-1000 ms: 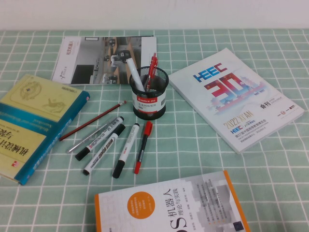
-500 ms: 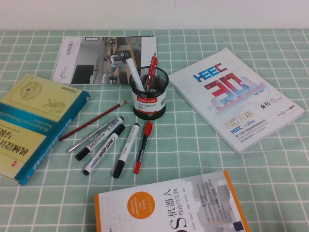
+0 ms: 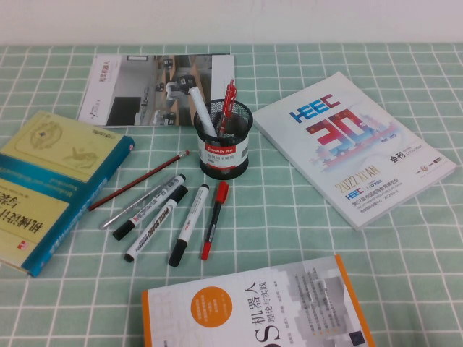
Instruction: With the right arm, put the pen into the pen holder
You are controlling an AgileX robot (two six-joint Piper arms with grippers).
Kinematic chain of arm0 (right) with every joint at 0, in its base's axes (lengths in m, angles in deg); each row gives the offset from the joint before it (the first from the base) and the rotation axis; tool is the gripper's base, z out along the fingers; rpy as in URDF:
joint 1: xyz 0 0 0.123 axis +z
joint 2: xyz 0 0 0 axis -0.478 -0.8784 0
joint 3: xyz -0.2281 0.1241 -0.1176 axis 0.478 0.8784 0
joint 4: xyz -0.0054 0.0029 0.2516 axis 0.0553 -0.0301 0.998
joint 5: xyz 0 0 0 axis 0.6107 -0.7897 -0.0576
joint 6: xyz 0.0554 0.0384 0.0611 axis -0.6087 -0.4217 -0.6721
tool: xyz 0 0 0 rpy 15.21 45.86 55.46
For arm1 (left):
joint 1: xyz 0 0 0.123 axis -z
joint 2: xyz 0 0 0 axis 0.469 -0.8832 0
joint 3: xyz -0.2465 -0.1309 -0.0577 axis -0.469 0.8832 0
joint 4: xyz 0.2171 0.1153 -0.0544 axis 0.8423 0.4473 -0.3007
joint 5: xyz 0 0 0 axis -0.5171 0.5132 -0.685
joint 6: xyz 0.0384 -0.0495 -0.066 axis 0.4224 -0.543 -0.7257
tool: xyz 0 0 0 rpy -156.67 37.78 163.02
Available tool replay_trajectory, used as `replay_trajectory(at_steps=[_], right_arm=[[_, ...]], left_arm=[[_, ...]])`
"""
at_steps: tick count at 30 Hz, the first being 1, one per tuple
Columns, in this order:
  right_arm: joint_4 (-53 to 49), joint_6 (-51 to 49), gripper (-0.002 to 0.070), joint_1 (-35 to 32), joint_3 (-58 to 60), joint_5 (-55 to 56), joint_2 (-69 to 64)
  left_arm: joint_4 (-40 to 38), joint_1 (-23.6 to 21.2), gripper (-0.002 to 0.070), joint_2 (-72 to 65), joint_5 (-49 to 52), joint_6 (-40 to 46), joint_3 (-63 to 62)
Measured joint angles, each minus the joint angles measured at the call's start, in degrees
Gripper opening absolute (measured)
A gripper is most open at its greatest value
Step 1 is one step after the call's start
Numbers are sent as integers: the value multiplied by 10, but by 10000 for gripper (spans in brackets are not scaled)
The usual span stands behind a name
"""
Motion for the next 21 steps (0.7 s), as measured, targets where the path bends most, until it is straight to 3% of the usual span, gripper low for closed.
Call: replay_trajectory(at_steps=[4,12,21], right_arm=[[61,0,-19,0,0,55,0],[338,0,-19,0,0,96,0],[404,1,-19,0,0,86,0]], left_arm=[[0,0,-6,0,0,0,0],[0,0,-6,0,0,0,0],[0,0,-6,0,0,0,0]])
